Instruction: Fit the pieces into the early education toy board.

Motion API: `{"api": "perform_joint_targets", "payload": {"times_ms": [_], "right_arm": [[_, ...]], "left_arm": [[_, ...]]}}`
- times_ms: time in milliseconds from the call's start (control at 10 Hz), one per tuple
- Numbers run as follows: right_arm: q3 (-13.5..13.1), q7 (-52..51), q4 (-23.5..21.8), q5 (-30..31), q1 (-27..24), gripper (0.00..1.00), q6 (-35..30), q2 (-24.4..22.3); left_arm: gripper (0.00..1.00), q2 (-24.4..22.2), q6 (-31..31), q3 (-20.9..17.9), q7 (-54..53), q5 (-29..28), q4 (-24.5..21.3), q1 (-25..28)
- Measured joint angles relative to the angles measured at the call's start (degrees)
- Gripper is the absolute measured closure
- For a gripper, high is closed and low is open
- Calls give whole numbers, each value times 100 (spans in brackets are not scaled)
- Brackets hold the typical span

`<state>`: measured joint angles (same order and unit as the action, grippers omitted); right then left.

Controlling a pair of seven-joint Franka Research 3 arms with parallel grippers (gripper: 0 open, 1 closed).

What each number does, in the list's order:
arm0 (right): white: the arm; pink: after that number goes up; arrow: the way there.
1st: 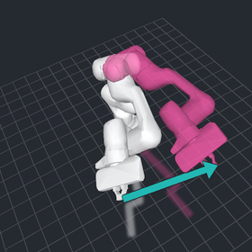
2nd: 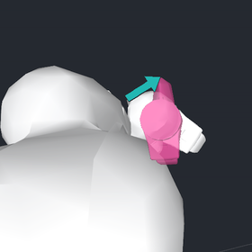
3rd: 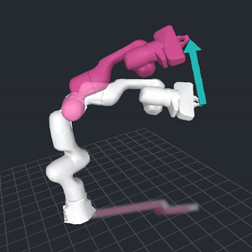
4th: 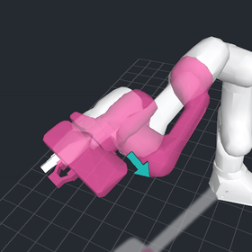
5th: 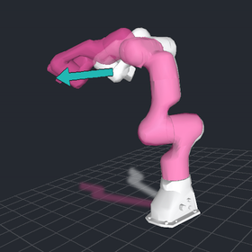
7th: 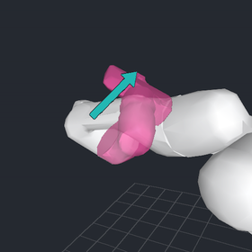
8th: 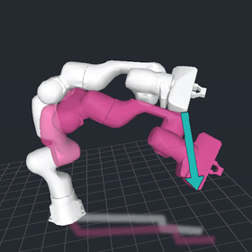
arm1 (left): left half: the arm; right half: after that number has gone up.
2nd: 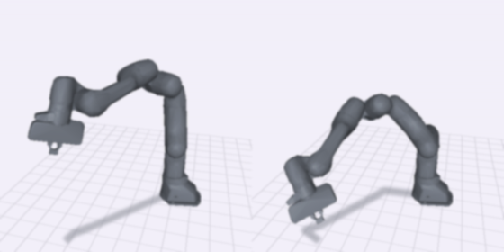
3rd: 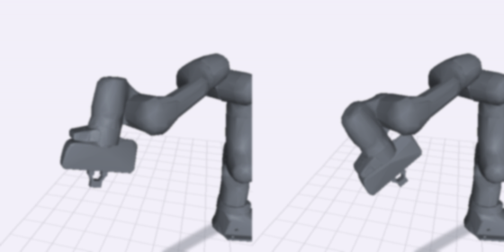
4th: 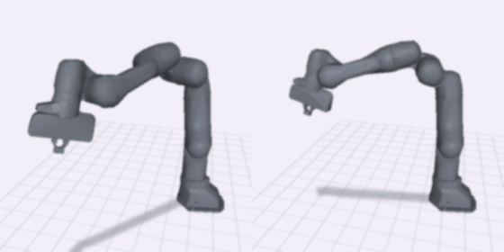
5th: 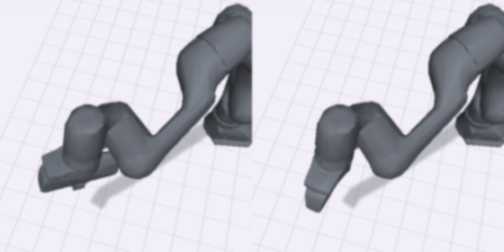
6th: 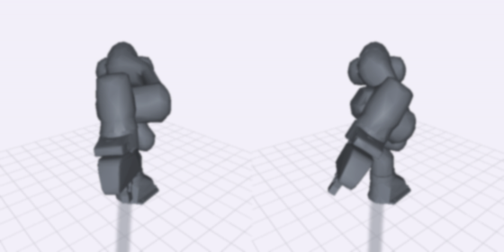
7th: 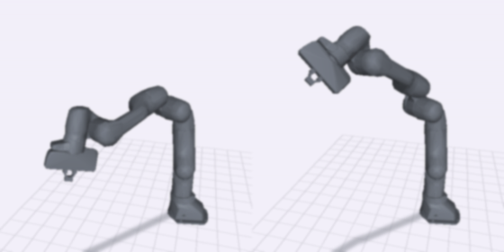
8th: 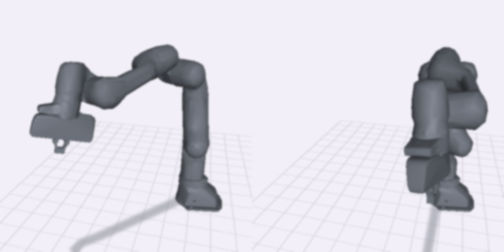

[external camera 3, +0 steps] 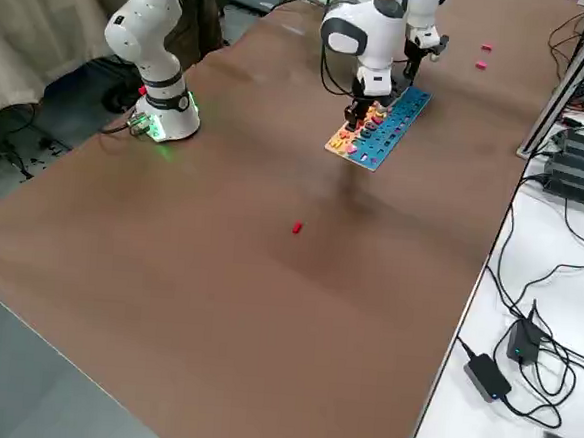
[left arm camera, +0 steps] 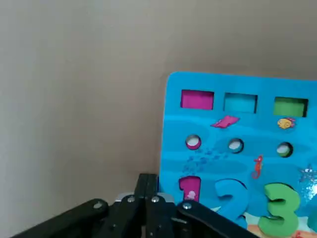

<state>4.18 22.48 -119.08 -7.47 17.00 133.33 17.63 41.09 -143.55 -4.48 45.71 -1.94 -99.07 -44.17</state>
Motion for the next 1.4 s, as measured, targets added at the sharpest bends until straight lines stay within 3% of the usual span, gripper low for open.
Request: {"api": "perform_joint_targets", "payload": {"times_ms": [400, 900, 1100, 1400], "right_arm": [[-1, -18, -33, -4, 145, 59, 377, 254], [-127, -545, -20, 1, 88, 59, 396, 273], [-182, -765, -19, 1, -2, 59, 396, 273], [-183, -807, -22, 1, -18, 59, 487, 390]], "left_arm": [[99, 65, -15, -19, 62, -1, 102, -182], [99, 100, 10, -25, 149, 0, 171, -285], [99, 66, 394, 42, 62, 6, 218, -247], [99, -504, 793, 63, -389, 12, -162, 40]]}}
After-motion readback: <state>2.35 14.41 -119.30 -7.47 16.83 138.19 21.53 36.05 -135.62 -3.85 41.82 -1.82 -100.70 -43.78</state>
